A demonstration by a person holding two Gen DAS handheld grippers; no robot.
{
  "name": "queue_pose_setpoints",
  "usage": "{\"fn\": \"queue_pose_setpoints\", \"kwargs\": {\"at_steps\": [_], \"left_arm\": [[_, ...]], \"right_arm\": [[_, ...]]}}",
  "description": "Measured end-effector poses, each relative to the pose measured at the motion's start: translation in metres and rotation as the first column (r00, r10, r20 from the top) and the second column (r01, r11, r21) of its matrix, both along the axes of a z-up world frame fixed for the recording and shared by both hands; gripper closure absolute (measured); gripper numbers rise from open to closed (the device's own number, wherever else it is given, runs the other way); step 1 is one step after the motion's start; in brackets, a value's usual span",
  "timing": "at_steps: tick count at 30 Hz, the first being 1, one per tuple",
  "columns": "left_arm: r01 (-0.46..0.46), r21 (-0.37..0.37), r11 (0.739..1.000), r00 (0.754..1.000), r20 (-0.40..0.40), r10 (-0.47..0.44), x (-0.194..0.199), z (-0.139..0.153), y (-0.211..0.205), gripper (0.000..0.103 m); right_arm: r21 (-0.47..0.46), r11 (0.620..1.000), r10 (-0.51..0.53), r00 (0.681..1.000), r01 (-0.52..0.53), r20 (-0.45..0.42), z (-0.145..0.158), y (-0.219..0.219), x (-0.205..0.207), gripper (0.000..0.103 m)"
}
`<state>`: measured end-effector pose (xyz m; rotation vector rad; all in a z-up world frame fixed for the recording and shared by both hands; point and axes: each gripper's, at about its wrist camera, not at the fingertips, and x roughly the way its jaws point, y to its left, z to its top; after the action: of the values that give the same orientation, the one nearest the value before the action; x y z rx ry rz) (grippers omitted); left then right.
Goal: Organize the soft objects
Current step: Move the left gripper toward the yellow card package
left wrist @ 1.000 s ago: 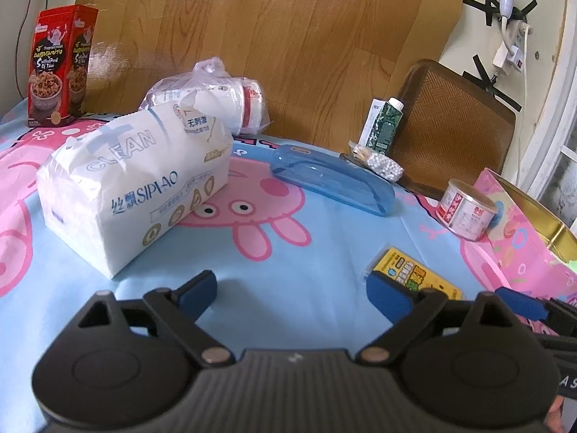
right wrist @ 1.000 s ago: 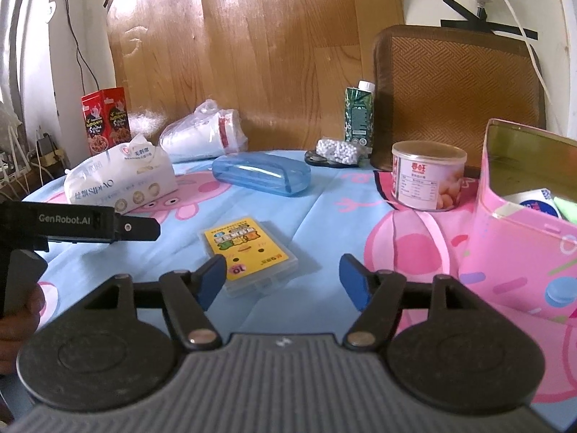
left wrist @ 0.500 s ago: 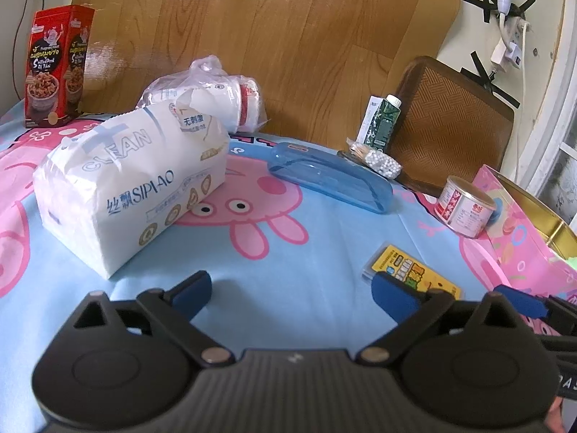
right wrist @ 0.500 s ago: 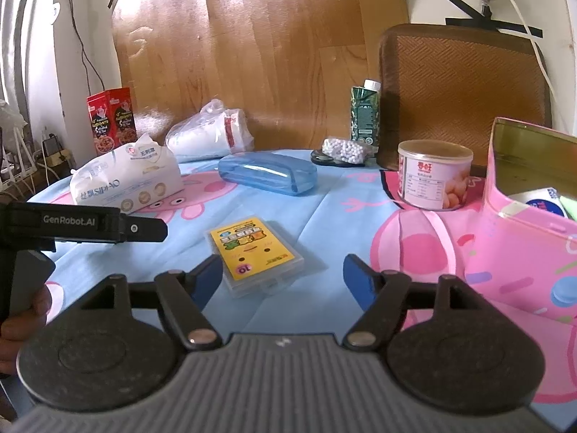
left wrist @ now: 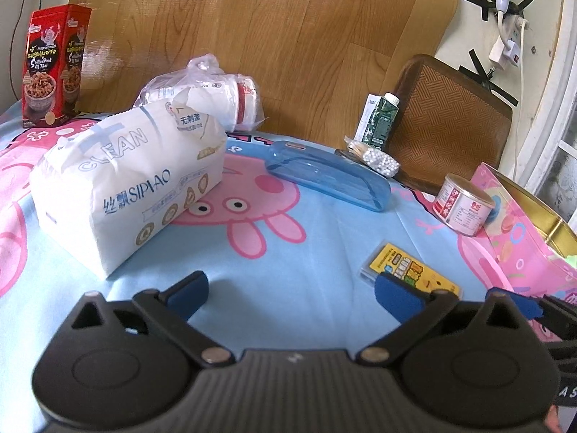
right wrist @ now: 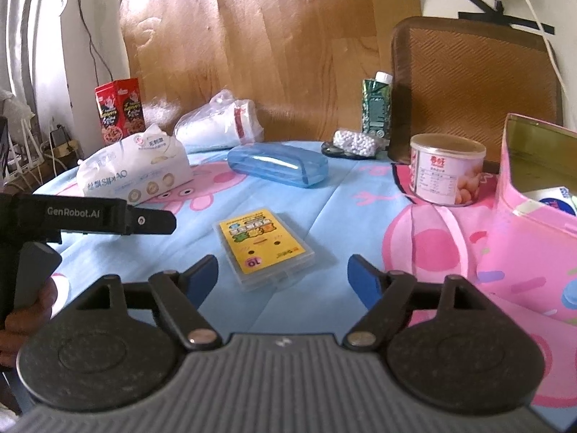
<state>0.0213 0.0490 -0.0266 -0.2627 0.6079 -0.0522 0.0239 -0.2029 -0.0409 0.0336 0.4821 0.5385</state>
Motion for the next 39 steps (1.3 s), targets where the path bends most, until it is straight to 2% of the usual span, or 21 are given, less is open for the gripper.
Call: {"fn": "queue_pose_setpoints", "kwargs": {"at_steps": [7, 29, 33, 35, 38, 39], "left_arm": [[0.001, 0.001, 1.000, 1.000, 0.000, -0.001, 0.000, -0.001, -0.001, 0.001], [0.002, -0.003, 1.000, 1.000, 0.000, -0.002, 0.001, -0.001, 0.000, 0.000], [0.005, 0.000, 1.000, 1.000, -0.001, -0.005, 0.000, -0.001, -0.001, 0.000], [0.005, 0.000, 1.000, 1.000, 0.000, -0.005, 0.000, 0.000, -0.001, 0.000], [0.007, -0.002, 1.000, 1.000, -0.001, -0.007, -0.001, 0.000, 0.000, 0.001], [0.008, 0.001, 1.000, 1.000, -0.002, -0.008, -0.001, 0.000, 0.000, 0.000]], "right_arm": [[-0.034, 0.999, 0.039, 0.997, -0.041, -0.059, -0.003, 0.007, 0.008, 0.015], [-0.044, 0.998, 0.038, 0.998, -0.040, -0.056, -0.003, 0.008, 0.007, 0.014], [-0.101, 0.994, 0.036, 0.998, -0.040, -0.045, -0.002, 0.018, 0.009, 0.013], [-0.157, 0.987, 0.043, 0.999, -0.047, -0.028, -0.002, 0.028, 0.008, 0.015], [-0.168, 0.984, 0.054, 0.998, -0.055, -0.013, -0.002, 0.036, 0.009, 0.024], [-0.165, 0.985, 0.052, 0.999, -0.053, -0.010, -0.001, 0.036, 0.010, 0.032]]}}
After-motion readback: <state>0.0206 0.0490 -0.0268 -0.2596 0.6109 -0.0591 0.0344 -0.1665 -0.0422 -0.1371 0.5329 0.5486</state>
